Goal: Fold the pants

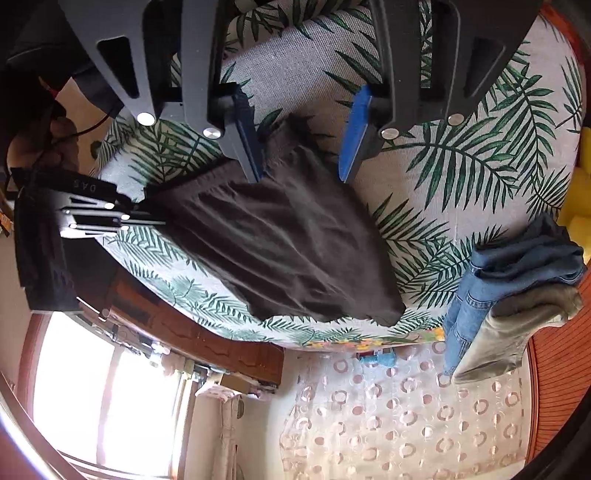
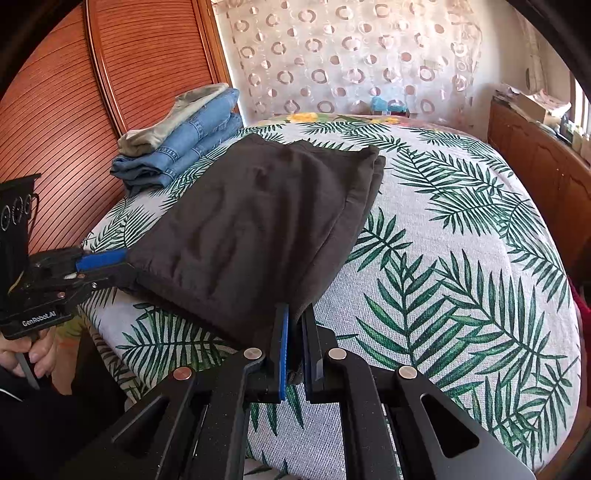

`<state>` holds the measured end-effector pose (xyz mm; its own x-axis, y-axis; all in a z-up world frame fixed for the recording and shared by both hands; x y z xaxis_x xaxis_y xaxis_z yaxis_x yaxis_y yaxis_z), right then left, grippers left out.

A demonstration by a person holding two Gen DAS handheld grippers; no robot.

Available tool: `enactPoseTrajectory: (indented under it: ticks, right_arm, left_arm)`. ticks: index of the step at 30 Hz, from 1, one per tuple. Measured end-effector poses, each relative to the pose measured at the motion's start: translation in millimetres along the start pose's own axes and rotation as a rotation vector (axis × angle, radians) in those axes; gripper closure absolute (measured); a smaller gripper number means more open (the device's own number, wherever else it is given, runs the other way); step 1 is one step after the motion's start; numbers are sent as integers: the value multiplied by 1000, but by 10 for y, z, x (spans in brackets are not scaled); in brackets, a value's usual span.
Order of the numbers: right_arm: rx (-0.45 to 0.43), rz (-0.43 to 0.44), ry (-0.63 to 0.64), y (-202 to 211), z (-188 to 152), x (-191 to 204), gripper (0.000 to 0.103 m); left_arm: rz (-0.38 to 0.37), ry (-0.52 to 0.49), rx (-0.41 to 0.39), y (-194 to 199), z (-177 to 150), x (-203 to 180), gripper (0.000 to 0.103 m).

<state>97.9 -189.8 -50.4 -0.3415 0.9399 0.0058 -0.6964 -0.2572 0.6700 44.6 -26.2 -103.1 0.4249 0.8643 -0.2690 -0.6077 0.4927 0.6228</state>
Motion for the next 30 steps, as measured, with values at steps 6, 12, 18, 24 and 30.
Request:
enactPoseTrajectory:
  ticks: [6, 12, 18, 24, 30]
  right_arm:
    - [-2, -4, -6, -13, -104, 54, 97]
    - [-11, -6, -3, -11, -139, 64, 97]
    - [-18, -10, 1, -4, -158, 66, 97]
    - [-9, -8, -3, 0, -140, 48, 97]
    - [-7, 3, 10, -2, -131, 49, 97]
  left_arm:
    - [22, 75, -10, -82, 25, 147, 59]
    - [11, 104, 44, -210, -98, 189, 59]
    - [26, 92, 22, -164, -172, 139, 59]
    - [-25, 101, 9, -156, -200, 93, 77]
    - [-35, 63, 11, -119, -154, 19, 93]
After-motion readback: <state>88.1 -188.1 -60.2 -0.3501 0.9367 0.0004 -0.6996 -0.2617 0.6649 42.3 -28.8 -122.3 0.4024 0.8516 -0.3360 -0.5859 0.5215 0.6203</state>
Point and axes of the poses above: each gripper's, at about its wrist camera, not at the fingertips, and y roughly against the way its jaws point, x to its left, z to its top, the point moved 5 cm from there along -y, roughly the way its jaws point, and after that the axes turned 12 degrees about -z, right-handed, at the moved point
